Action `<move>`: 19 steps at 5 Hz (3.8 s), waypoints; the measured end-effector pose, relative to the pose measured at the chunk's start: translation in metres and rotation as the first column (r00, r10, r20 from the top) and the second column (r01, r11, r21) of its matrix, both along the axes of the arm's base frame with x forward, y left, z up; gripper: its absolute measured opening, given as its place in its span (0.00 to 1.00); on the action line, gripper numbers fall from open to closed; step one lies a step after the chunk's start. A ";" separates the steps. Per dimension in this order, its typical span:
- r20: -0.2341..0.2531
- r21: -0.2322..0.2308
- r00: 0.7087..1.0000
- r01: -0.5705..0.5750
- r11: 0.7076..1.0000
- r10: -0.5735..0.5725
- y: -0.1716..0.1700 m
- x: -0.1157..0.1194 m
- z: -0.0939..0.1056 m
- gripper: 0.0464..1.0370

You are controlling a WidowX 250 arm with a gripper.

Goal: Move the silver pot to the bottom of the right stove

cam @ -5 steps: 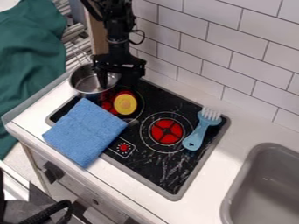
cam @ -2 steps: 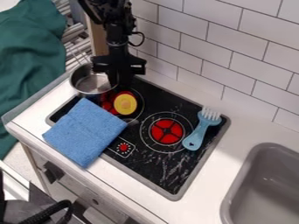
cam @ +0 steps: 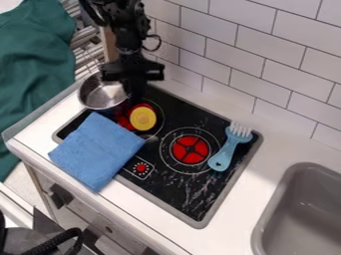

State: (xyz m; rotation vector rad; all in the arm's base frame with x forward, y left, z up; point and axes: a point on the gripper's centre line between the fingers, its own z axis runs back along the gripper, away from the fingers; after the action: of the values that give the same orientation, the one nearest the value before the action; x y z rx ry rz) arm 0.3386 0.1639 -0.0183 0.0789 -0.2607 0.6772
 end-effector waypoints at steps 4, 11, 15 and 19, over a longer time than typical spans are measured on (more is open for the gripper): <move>0.201 0.096 0.979 -0.001 0.995 -0.018 -0.074 -0.040 0.097 0.01; -0.034 -0.096 0.991 -0.133 0.986 0.130 -0.208 -0.066 0.007 0.01; -0.016 -0.148 0.990 -0.142 0.979 0.141 -0.206 -0.065 -0.005 0.46; 0.141 0.034 0.886 0.442 0.896 -0.443 -0.170 -0.050 0.097 0.97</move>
State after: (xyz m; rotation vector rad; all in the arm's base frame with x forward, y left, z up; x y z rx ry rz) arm 0.2884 -0.0063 0.0783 -0.0312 -0.4048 0.2249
